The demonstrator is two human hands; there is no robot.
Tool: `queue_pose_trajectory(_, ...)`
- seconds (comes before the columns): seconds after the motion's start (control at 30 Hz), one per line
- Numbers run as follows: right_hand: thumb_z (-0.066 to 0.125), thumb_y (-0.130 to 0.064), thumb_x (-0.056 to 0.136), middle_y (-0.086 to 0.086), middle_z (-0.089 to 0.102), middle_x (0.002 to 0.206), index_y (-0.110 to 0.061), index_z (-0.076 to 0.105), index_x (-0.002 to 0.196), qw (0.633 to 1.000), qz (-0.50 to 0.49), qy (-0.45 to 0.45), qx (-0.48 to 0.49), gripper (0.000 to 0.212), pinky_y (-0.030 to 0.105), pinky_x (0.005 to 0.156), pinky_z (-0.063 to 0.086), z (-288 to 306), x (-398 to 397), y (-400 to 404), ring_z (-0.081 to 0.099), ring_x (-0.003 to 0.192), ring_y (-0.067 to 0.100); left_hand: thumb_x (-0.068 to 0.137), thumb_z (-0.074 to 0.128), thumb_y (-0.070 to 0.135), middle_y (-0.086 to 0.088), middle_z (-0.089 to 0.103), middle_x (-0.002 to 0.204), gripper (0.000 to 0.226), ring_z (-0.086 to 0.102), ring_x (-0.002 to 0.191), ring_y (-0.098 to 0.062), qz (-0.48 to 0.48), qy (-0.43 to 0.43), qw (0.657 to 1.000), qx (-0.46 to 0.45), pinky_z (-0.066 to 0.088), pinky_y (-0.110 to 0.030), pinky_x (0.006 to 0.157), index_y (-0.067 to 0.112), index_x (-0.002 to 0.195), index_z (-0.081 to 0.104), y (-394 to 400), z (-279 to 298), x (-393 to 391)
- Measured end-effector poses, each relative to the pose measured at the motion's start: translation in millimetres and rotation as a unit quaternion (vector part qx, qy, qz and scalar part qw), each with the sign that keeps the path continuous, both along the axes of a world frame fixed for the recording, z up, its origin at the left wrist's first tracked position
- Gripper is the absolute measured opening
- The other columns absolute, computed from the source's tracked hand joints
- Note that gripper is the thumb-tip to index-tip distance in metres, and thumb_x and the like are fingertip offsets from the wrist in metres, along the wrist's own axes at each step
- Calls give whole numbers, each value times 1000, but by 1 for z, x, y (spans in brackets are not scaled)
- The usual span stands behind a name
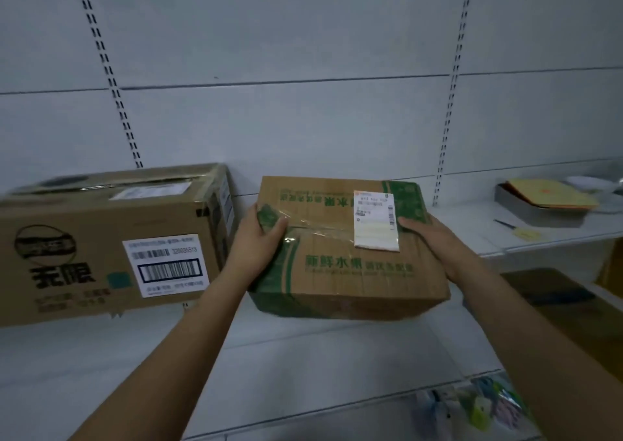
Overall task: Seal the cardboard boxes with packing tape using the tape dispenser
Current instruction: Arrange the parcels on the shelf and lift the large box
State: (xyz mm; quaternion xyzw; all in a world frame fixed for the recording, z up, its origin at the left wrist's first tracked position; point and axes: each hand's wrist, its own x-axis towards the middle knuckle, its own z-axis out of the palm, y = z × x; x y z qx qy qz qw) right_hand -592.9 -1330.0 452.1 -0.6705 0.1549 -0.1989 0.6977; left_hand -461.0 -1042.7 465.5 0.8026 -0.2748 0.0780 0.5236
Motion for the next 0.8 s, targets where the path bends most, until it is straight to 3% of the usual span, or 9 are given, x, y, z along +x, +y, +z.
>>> queue_pose_trajectory(0.07, 74, -26, 83, 10, 73, 112, -20, 61, 125, 999, 36, 10, 10, 45, 52, 96, 52, 4, 16, -12, 70, 102, 33, 93, 62, 41, 7, 57, 128, 37, 56, 119, -11, 2, -57, 998, 22, 48, -44, 105, 33, 127, 49, 4, -5, 5)
queue_pose_trajectory(0.13, 76, -25, 79, 13, 72, 113, -16, 59, 128, 998, 53, 28, 15, 52, 52, 94, 53, 12, 34, -26, 69, 103, 35, 92, 60, 52, 8, 27, 156, 65, 30, 143, -14, 17, -62, 995, 76, 31, -44, 116, 37, 148, 31, 12, -9, 3)
queue_pose_trajectory(0.2, 77, -23, 80, 14, 72, 113, -14, 55, 132, 998, 46, 45, 7, 57, 52, 90, 55, 18, 56, -37, 70, 101, 35, 88, 58, 64, 17, 15, 159, 76, 20, 146, -10, -4, -121, 984, 134, 27, -40, 116, 36, 152, 29, 21, -16, -5)
queue_pose_trajectory(0.3, 69, -12, 86, 15, 71, 114, -13, 52, 136, 998, 30, 63, -8, 52, 50, 88, 55, 25, 87, -54, 69, 100, 36, 87, 52, 70, 14, 37, 152, 73, 31, 139, -10, -56, -312, 913, 255, 34, -47, 116, 34, 149, 41, 26, -14, 2)
queue_pose_trajectory(0.47, 66, -21, 75, 8, 65, 114, -19, 59, 120, 998, -30, 55, 7, 46, 40, 88, 50, 26, 97, -51, 61, 99, 26, 85, 61, 58, -6, 44, 147, 55, 32, 134, -34, 108, -345, 865, 348, 29, -54, 109, 41, 138, 56, 14, -6, 52)
queue_pose_trajectory(0.57, 58, -52, 73, 8, 54, 120, -19, 55, 122, 987, -127, 83, -61, 59, 33, 78, 44, 16, 97, -48, 52, 101, 24, 90, 68, 39, -8, 57, 121, 39, 51, 114, -29, 179, -256, 912, 265, 48, -43, 94, 28, 128, 66, 1, -3, 56)
queue_pose_trajectory(0.67, 56, -58, 83, 9, 52, 112, -13, 47, 116, 976, -168, 72, -115, 57, 34, 74, 46, 5, 93, -30, 52, 94, 20, 96, 48, 59, -1, 67, 116, 49, 63, 107, -14, 91, -117, 982, 117, 52, -31, 91, 25, 127, 66, -10, 1, 27)
queue_pose_trajectory(0.73, 49, -58, 90, 7, 56, 106, -15, 50, 110, 972, -157, 67, -164, 47, 34, 71, 45, 0, 94, -15, 53, 87, 16, 84, 36, 83, -3, 36, 156, 83, 43, 138, -17, -7, -27, 990, 141, 41, -42, 111, 32, 150, 40, -10, -3, 9)
queue_pose_trajectory(0.8, 37, -64, 93, 0, 61, 105, -22, 58, 112, 948, -141, 93, -270, 50, 36, 80, 45, 1, 96, 3, 56, 91, 18, 75, 41, 90, 12, -7, 166, 98, 13, 152, -20, -68, 13, 979, 189, 25, -52, 120, 39, 156, 19, -1, -4, 3)
